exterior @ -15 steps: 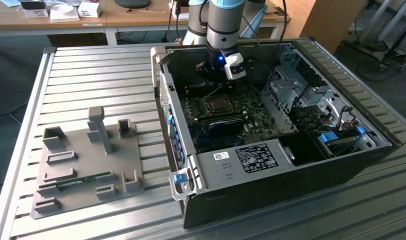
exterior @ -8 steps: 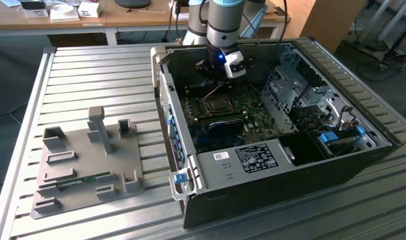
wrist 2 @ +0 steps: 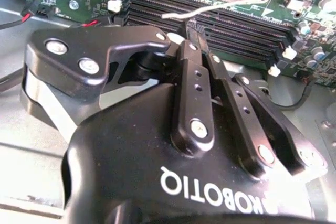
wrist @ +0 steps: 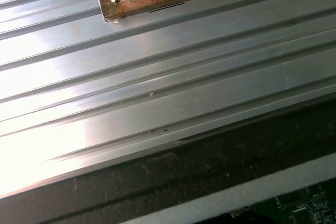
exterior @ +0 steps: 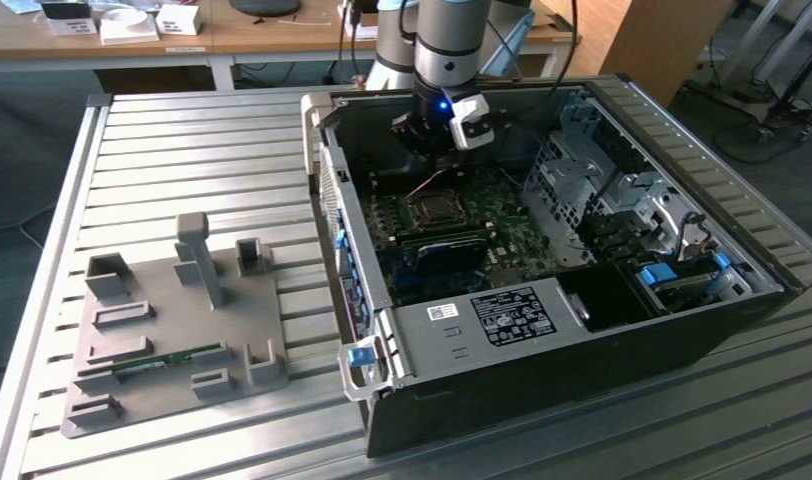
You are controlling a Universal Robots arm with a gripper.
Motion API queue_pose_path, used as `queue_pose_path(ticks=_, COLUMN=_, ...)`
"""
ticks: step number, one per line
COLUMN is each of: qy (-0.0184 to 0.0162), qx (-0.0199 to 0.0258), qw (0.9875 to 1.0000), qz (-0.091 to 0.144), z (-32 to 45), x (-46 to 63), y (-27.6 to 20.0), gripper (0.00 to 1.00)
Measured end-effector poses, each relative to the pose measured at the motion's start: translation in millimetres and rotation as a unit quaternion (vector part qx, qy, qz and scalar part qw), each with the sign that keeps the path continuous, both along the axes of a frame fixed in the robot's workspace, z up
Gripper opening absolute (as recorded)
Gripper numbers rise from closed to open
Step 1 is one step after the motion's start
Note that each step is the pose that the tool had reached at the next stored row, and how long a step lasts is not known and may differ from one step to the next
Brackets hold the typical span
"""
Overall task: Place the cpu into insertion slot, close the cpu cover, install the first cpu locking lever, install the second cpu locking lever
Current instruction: 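Install the first cpu locking lever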
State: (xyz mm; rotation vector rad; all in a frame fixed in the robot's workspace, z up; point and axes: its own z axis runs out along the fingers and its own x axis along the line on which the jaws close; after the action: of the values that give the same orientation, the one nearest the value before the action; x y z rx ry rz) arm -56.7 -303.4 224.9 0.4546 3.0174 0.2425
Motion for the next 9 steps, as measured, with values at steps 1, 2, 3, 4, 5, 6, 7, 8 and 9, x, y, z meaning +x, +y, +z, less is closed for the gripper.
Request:
queue_pose_path(ticks=1, qy=0.0, qx=0.0, qw=1.0, qz=0.0, z=1.0, x=0.0, y=0.0, gripper=0.11)
queue_pose_path(ticks=2, qy=0.0, qx=0.0, qw=1.0, qz=0.0, z=2.1, x=0.0, y=0.0, gripper=0.11)
queue_pose_path(ticks=3, qy=0.0, qx=0.0, qw=1.0, qz=0.0, z=3.0, x=0.0, y=0.0, gripper=0.11)
queue_pose_path(ticks=4, qy=0.0, qx=0.0, qw=1.0, qz=0.0, z=3.7, x=0.0, y=0.0, gripper=0.11)
queue_pose_path(ticks=5, qy=0.0, qx=0.0, qw=1.0, qz=0.0, z=4.3, x=0.0, y=0.0, gripper=0.11)
queue_pose_path(ticks=6, qy=0.0, qx=0.0, qw=1.0, qz=0.0, z=4.6, x=0.0, y=0.0, gripper=0.11)
queue_pose_path(ticks=7, qy=-0.0001, qx=0.0001, qw=1.0, qz=0.0, z=4.7, x=0.0, y=-0.1, gripper=0.11)
queue_pose_path(ticks=8, qy=0.0, qx=0.0, qw=1.0, qz=0.0, z=4.8, x=0.0, y=-0.6, gripper=0.11)
queue_pose_path(ticks=9, qy=0.0, qx=0.0, qw=1.0, qz=0.0, z=4.9, x=0.0, y=-1.2, gripper=0.11)
